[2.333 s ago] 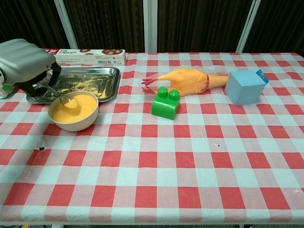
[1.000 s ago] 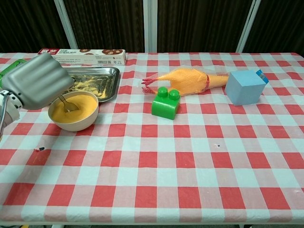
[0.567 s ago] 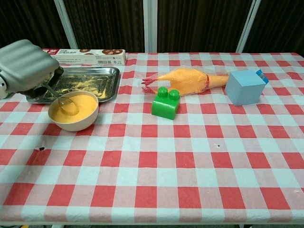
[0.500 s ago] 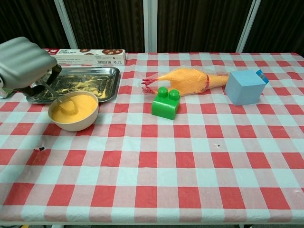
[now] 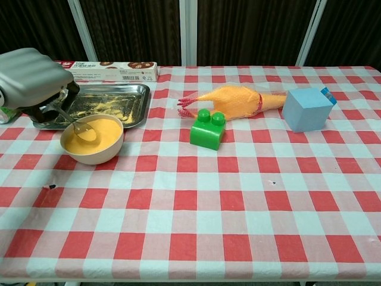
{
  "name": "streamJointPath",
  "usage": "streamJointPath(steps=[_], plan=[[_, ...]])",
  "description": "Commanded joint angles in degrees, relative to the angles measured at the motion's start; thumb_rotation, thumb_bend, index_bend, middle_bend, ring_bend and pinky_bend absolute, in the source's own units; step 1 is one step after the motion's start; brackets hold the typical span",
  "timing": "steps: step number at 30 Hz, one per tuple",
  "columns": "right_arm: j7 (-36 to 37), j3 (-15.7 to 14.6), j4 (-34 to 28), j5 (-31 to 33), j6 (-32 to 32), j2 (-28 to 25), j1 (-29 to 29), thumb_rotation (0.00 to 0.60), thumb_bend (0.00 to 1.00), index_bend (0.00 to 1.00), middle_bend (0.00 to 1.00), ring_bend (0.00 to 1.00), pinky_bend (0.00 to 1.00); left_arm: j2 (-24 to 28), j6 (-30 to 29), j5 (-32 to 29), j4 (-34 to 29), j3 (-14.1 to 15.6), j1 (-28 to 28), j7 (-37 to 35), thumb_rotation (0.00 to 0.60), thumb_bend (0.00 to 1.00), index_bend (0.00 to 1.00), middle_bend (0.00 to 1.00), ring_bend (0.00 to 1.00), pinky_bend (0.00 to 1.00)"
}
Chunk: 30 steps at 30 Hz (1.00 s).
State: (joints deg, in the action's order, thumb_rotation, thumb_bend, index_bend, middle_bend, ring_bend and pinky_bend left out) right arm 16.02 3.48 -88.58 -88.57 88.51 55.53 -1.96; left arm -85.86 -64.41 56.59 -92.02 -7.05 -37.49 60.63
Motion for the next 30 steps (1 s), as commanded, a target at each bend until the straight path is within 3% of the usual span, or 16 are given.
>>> streamJointPath(steps=[1, 7, 12, 20, 24, 30], plan=[[0.03, 0.04, 0.00, 0.04, -0.01, 0.02, -0.02, 0.600, 0.17, 0.00, 0.12, 0.00, 0.04, 1.10, 1.46, -1.41, -0.91, -0.20, -0.66, -1.50, 0.600, 0.51, 0.71, 0.93, 0.89, 0.95], [-0.13, 0.00, -0.11, -0.14, -0.12, 0.04, -0.13, 0.600, 0.17, 0.00, 0.12, 0.00, 0.04, 1.17, -0.85, 0.20, 0.33, 1.37, -1.32, 0.09, 0.600, 0.51, 0.71, 0.93, 0.89, 0.95], [-0.21, -0.03, -0.21, -0.11, -0.18, 0.08, -0.13, 0.600, 0.17, 0.00, 0.12, 0.00, 0.04, -2.64, -9.40, 11.15, 7.18, 5.38, -0.77, 5.88, 0.600, 0.51, 0.71, 0.94, 0.89, 0.95], [-0.26, 0.07, -0.50, -0.14, 0.04, 0.01, -0.10, 0.600, 0.17, 0.00, 0.12, 0.00, 0.04, -7.04, -14.67, 24.64, 16.73, 10.49, -0.53, 11.85, 0.600, 0.51, 0.71, 0.94, 0.89, 0.95], [-0.38, 0.07, -0.68, -0.07, 0.07, -0.09, -0.04, 0.600, 0.17, 0.00, 0.12, 0.00, 0.04, -8.37, -15.18, 28.85, 21.19, 10.88, -0.76, 11.15, 0.600, 0.51, 0.71, 0.94, 0.90, 0.95], [-0.54, 0.16, -0.87, 0.09, 0.28, -0.29, 0.09, 0.600, 0.17, 0.00, 0.12, 0.00, 0.04, -9.32, -14.64, 29.90, 23.83, 9.97, 0.00, 12.87, 0.600, 0.50, 0.71, 0.93, 0.90, 0.95]])
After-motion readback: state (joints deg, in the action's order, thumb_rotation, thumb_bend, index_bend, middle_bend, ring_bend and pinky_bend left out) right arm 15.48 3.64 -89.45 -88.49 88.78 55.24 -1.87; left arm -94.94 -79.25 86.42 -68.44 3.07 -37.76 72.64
